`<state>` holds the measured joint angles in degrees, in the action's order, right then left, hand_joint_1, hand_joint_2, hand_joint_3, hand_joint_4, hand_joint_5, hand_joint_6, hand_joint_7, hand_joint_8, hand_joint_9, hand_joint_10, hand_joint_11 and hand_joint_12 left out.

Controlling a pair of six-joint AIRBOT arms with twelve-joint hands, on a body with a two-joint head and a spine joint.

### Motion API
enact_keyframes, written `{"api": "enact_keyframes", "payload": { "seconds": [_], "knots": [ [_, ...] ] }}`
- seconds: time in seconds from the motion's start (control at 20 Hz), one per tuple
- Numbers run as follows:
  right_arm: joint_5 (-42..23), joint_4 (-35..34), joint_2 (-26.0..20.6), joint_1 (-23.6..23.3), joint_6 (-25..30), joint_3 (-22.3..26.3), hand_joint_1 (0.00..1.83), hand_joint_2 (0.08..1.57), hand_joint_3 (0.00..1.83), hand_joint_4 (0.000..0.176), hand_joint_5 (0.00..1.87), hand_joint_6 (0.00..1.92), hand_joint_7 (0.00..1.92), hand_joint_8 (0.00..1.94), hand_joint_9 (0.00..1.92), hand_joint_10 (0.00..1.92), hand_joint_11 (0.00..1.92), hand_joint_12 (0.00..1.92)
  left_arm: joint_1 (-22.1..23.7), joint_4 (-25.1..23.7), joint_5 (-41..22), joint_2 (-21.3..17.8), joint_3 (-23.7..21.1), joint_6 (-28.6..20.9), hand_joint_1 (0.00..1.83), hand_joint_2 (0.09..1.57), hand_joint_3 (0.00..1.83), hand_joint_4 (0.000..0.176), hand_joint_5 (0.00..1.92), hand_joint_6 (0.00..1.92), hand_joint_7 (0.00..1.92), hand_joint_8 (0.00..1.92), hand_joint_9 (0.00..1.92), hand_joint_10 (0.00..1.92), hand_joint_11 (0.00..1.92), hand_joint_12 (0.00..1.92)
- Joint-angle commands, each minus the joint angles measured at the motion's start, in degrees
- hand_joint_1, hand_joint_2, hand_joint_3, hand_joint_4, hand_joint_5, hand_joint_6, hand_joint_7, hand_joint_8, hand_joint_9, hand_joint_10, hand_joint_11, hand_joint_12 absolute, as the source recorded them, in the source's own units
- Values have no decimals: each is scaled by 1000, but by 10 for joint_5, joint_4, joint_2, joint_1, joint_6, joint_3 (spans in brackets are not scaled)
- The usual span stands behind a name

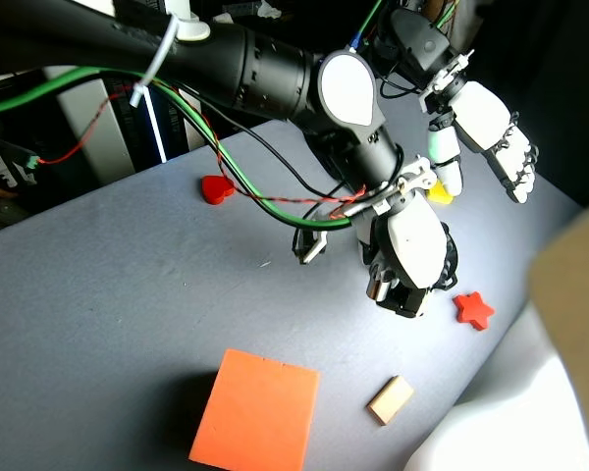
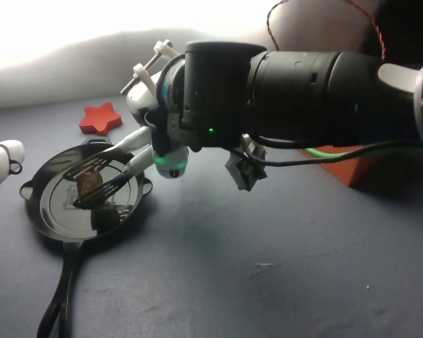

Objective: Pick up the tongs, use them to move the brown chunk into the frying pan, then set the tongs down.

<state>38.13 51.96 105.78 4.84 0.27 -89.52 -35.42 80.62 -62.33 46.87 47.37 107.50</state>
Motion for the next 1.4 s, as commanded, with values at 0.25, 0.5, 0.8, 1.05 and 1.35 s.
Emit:
{"api": "enact_keyframes", "payload": {
  "seconds": [0.25, 0.5, 0.8, 1.05, 1.35],
  "knots": [
    [-34, 29, 2, -5, 5, -8, 1212, 1149, 0, 0, 836, 1207, 1020, 987, 1021, 844, 652, 1583, -1, -39, -44, -6, 4, 0, 173, 1317, 1, 34, 144, 5, 133, 4, 139, 6, 0, 641],
    [-25, 29, 2, -4, 3, -8, 1193, 1193, 0, 0, 733, 1312, 945, 1118, 905, 862, 590, 1552, -1, -39, -45, -6, 4, 0, 165, 1317, 0, 32, 144, 0, 127, 4, 112, 8, 0, 592],
    [-30, 29, -3, -1, 4, -8, 985, 1192, 0, 0, 563, 620, 786, 362, 594, 729, 236, 1561, 0, -39, -44, -6, 5, -1, 144, 1319, 0, 38, 125, 4, 108, 4, 106, 4, 0, 578],
    [-37, 29, -15, -14, 2, -6, 979, 1172, 0, 0, 589, 554, 807, 299, 592, 715, 215, 1537, 6, -39, -44, -6, 1, -1, 155, 1321, 0, 32, 110, 6, 93, 4, 91, 4, 0, 522],
    [-31, 29, -101, -50, 0, 101, 1041, 1166, 0, 0, 620, 566, 841, 296, 609, 746, 224, 1576, 11, -40, -36, -6, -20, 10, 184, 1314, 0, 33, 121, 3, 111, 3, 105, 4, 0, 535]
  ]
}}
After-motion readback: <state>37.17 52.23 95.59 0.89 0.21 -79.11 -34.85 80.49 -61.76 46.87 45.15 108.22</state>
